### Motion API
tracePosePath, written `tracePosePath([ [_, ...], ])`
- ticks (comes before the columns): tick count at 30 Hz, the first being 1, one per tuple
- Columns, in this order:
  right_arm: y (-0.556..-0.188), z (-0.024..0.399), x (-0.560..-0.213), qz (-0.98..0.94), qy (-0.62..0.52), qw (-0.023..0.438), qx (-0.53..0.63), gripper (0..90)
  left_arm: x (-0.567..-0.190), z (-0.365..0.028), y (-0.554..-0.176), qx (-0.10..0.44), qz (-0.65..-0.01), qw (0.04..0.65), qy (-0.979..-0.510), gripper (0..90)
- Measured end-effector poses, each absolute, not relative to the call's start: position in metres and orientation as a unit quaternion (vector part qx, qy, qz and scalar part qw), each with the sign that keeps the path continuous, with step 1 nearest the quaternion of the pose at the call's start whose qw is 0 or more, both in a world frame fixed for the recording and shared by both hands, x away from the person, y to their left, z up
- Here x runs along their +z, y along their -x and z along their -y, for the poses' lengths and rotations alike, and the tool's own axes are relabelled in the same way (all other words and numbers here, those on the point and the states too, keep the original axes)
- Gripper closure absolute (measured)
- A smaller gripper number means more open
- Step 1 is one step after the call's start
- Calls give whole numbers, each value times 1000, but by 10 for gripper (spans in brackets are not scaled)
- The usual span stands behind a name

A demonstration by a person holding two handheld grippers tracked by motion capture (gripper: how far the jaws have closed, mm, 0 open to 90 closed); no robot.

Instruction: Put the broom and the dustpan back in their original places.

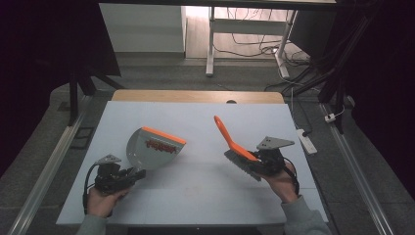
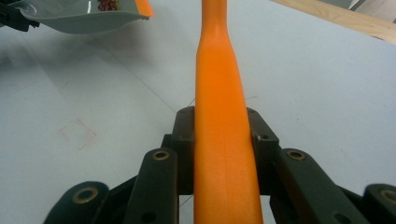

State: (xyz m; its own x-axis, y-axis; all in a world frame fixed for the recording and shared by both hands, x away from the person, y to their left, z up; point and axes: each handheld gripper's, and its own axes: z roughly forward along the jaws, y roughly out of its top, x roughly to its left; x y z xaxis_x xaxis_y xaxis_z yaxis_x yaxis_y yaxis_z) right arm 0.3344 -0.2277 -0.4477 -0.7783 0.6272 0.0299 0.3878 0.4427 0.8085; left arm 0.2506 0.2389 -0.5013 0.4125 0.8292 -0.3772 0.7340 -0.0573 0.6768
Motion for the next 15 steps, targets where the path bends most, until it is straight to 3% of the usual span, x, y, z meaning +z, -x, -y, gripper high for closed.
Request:
tracePosePath([
  [15, -334, 242, -453, -833, -323, 119, 433, 707, -504, -248, -240, 76, -568, 421, -703, 611],
])
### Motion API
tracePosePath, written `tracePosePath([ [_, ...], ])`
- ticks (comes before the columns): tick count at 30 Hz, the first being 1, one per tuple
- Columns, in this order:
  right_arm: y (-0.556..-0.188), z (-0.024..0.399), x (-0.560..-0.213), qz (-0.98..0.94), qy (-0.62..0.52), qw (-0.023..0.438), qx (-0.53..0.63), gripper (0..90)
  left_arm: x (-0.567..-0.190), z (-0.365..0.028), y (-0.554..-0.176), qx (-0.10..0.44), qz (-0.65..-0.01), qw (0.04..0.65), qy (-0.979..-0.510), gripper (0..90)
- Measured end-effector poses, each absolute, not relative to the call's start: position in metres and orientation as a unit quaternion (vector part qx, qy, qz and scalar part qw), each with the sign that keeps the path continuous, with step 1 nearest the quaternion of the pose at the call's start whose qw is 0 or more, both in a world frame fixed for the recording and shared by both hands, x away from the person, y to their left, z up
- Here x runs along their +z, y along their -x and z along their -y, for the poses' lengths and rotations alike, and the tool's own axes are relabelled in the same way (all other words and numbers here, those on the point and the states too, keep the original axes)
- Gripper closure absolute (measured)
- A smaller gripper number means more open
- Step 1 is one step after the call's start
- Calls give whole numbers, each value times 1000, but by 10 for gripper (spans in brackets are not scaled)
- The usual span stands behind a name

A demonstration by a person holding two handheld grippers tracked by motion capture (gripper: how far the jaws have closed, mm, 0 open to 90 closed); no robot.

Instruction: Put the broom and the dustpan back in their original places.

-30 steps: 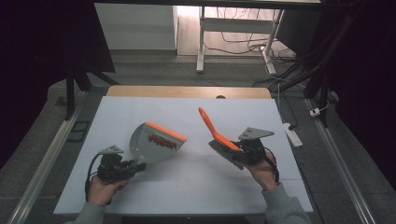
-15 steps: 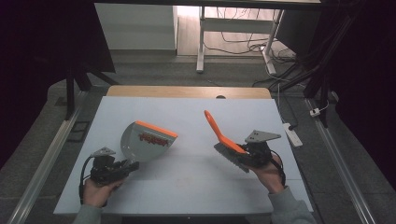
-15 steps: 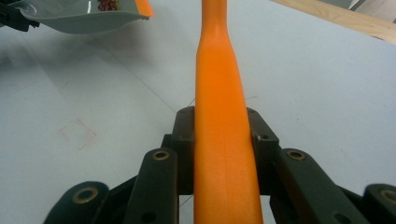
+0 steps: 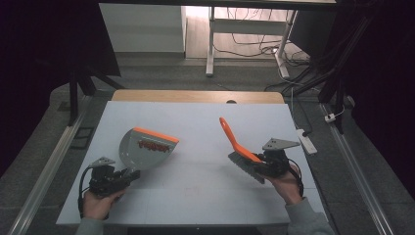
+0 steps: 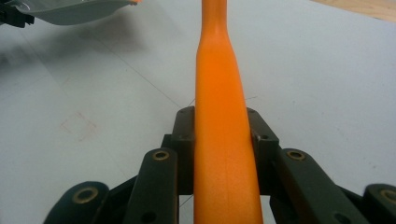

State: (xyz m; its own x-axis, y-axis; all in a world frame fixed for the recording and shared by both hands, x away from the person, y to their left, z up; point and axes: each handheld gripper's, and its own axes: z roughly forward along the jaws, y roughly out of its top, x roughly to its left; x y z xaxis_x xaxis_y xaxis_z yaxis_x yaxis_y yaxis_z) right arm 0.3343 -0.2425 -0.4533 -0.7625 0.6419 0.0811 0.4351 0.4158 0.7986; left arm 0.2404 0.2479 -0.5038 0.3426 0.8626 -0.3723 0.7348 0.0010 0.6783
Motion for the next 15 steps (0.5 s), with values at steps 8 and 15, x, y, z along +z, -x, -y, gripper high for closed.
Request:
tracePosePath([
  [8, -334, 253, -455, -828, -337, 113, 434, 708, -506, -250, -234, 90, -588, 414, -689, 612],
  [15, -331, 263, -456, -824, -349, 107, 434, 708, -511, -251, -229, 96, -609, 410, -672, 611],
])
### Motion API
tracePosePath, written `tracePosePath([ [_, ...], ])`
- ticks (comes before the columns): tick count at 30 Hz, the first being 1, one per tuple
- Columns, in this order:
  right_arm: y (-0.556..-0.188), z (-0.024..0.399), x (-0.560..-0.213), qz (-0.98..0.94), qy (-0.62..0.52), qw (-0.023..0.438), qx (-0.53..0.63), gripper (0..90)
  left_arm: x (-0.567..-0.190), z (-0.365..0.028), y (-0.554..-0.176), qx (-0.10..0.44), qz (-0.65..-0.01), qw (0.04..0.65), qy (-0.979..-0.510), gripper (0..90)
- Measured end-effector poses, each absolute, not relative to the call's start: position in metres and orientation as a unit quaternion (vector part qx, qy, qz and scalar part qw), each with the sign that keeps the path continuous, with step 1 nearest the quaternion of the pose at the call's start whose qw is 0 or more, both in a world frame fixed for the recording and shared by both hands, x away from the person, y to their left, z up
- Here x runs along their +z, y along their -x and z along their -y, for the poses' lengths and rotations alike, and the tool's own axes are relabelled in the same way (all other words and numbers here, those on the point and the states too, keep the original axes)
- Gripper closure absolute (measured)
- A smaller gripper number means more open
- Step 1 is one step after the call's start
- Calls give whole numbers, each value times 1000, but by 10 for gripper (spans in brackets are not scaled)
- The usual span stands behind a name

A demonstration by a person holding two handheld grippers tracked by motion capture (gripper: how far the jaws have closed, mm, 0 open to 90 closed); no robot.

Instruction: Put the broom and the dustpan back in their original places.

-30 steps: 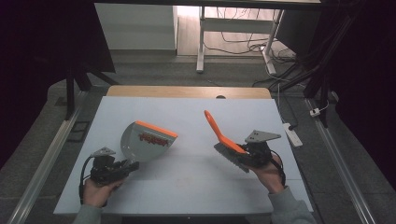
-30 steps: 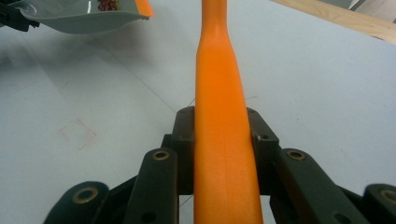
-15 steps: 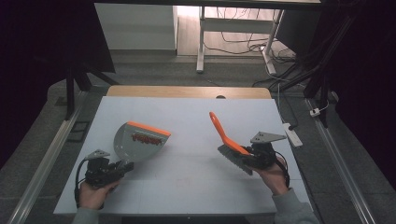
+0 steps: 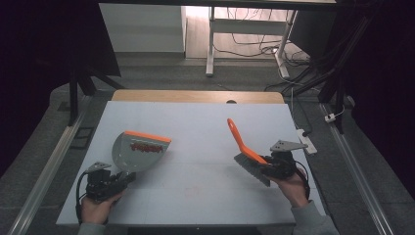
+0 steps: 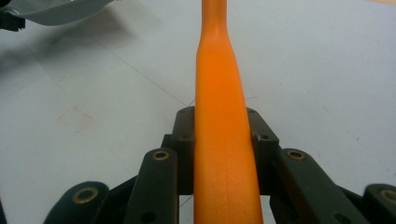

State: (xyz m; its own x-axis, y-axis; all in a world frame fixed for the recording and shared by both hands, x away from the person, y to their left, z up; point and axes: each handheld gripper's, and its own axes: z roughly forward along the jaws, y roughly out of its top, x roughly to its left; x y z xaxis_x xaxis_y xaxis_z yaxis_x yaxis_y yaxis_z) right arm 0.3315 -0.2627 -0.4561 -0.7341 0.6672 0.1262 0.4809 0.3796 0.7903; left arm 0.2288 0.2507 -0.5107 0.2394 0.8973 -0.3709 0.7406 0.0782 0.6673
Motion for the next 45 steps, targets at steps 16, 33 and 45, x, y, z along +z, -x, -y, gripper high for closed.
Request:
tracePosePath([
  [16, -322, 270, -465, -825, -365, 88, 423, 708, -522, -253, -228, 102, -643, 395, -648, 612],
  [33, -335, 282, -486, -820, -407, 72, 396, 708, -528, -255, -230, 95, -654, 391, -641, 611],
  [45, -349, 295, -492, -824, -411, 82, 380, 660, -529, -253, -231, 96, -656, 383, -643, 610],
])
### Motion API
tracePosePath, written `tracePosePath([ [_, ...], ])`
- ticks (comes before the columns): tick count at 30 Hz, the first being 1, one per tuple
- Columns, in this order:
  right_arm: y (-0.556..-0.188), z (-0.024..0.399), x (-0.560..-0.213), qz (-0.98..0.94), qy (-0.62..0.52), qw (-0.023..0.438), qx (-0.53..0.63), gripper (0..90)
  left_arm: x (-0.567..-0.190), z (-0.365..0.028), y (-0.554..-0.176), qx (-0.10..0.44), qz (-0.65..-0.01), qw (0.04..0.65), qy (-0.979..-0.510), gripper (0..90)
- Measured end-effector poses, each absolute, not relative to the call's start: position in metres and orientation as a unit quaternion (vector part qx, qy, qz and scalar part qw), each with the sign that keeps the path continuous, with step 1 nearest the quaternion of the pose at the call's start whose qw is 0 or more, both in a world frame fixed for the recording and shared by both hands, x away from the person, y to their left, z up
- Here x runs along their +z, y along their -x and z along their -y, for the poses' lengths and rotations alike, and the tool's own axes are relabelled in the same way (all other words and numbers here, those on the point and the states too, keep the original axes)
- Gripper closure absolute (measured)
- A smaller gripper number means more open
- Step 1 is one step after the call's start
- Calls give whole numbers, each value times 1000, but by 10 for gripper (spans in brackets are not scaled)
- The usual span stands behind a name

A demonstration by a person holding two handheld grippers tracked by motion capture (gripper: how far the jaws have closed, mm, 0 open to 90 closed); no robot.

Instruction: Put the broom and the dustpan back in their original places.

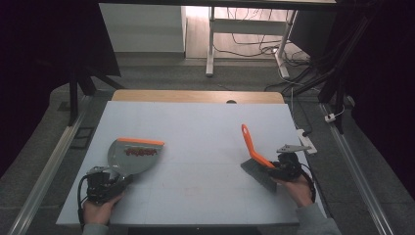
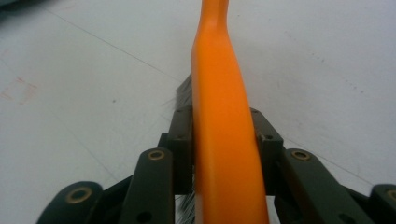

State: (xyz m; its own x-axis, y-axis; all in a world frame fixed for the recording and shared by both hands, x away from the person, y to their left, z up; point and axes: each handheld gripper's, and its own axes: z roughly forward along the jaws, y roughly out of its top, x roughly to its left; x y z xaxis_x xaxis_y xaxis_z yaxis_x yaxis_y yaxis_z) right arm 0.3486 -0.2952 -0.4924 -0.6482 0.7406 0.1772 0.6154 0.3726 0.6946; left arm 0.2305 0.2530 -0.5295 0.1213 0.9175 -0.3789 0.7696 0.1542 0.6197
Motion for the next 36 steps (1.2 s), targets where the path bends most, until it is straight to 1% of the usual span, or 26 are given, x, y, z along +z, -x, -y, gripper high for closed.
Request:
tracePosePath([
  [8, -356, 298, -496, -829, -415, 96, 363, 584, -532, -250, -233, 102, -668, 370, -638, 610],
  [18, -366, 302, -500, -831, -426, 97, 344, 497, -535, -246, -236, 103, -671, 361, -639, 608],
  [25, -371, 304, -504, -830, -438, 99, 331, 446, -536, -246, -236, 94, -670, 362, -642, 600],
  [26, -371, 304, -505, -829, -440, 101, 329, 441, -536, -246, -236, 96, -668, 363, -642, 582],
  [27, -371, 304, -505, -831, -440, 110, 322, 436, -535, -246, -235, 100, -667, 363, -643, 545],
  [29, -371, 305, -504, -829, -441, 112, 324, 433, -533, -246, -234, 107, -663, 369, -642, 438],
  [31, -371, 304, -504, -829, -439, 114, 326, 430, -530, -246, -233, 117, -660, 370, -643, 381],
  [33, -370, 304, -504, -829, -439, 119, 325, 427, -528, -247, -231, 117, -658, 371, -645, 349],
  [36, -369, 304, -502, -826, -440, 125, 331, 427, -527, -247, -230, 124, -652, 367, -652, 337],
])
